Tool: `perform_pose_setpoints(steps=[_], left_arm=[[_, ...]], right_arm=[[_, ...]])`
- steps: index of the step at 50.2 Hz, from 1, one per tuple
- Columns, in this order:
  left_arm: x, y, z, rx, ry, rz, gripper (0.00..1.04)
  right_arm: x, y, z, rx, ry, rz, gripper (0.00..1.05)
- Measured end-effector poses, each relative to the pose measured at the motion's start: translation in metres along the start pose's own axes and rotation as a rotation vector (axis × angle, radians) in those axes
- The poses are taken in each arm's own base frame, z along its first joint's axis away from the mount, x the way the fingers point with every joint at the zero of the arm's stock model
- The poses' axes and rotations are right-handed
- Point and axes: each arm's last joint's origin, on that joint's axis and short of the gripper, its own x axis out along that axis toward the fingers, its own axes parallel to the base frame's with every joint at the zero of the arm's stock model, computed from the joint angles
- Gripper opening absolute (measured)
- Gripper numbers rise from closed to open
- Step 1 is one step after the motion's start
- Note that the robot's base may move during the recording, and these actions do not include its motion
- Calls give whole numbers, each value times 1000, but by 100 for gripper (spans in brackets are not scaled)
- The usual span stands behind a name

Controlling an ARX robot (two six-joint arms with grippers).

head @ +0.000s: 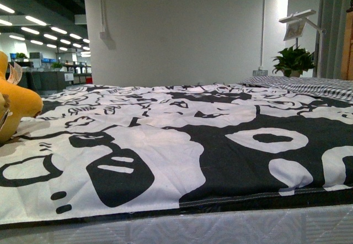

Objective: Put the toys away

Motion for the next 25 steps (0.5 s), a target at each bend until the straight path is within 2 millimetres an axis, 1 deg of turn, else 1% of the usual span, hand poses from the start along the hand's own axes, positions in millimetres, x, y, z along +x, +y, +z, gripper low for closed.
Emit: perform_pose_setpoints(steps=[25], left_arm=[[0,0,0,0,0,-2,99]], right_arm=[[0,0,0,0,0,-3,104]])
